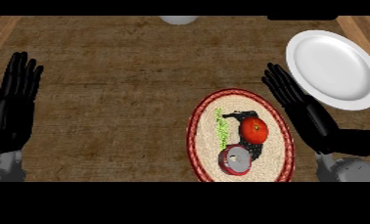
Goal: Pick the tomato from the placemat and place it in the plate
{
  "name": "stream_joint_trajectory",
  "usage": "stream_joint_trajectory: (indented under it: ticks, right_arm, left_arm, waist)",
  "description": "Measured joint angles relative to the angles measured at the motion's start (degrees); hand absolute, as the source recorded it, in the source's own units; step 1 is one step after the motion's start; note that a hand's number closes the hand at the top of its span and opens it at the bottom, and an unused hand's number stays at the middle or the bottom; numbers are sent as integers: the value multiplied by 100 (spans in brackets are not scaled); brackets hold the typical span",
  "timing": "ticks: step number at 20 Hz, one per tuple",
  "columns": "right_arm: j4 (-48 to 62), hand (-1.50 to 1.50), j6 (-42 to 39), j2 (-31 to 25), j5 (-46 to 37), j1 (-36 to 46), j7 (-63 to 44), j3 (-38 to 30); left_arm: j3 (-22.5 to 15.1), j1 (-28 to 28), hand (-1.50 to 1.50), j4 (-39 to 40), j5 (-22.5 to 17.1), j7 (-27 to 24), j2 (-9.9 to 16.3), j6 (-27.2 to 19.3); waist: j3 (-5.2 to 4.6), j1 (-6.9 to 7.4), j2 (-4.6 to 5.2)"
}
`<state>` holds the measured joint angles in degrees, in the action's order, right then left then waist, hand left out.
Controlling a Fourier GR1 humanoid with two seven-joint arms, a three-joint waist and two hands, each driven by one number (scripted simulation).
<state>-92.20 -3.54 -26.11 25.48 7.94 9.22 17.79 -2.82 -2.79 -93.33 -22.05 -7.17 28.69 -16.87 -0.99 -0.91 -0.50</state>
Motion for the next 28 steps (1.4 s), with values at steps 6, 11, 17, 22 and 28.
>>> stream_joint_trajectory:
  ticks: [6,11,17,22,28]
  right_arm:
    - [1188,-150,-213,58,1236,-320,-1422,-217]
    - [1760,-150,-563,-990,516,341,-2433,188]
    - [2347,-150,-892,-1386,-438,1614,-3712,820]
    - [2803,-150,-1271,-1036,-634,2741,-4998,1044]
    - [3373,-150,-1810,-603,28,3406,-6287,823]
  left_arm:
    - [-463,-341,0,-266,321,10,273,460]
    - [-1080,-547,0,-316,562,63,356,953]
    - [-1367,-879,0,-162,700,228,281,1190]
    - [-1406,-953,0,-46,822,290,158,1236]
    - [-1295,-908,0,80,893,204,79,1342]
  waist:
    - [96,83,194]
    - [46,327,160]
    - [77,365,130]
    - [89,291,93]
    - [92,206,72]
